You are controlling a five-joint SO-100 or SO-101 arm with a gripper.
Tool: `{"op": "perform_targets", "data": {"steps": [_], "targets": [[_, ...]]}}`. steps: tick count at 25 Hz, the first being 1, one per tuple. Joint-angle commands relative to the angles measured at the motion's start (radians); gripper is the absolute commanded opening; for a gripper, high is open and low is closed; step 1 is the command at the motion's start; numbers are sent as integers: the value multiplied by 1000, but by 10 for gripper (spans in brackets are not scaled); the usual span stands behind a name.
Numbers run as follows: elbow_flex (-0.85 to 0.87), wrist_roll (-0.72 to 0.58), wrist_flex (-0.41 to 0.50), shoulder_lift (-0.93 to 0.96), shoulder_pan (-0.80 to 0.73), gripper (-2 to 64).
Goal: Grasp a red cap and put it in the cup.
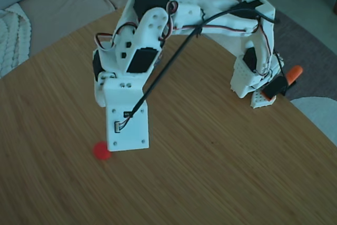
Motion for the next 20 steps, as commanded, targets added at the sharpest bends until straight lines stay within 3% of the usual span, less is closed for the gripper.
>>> {"op": "perform_targets", "data": {"steps": [1,9,17,20], "targets": [[-115,-2,2,-41,-23,6],[-296,8,84,-245,-110,77],[-353,-2,74,-318,-100,91],[-353,-2,83,-339,-89,208]]}}
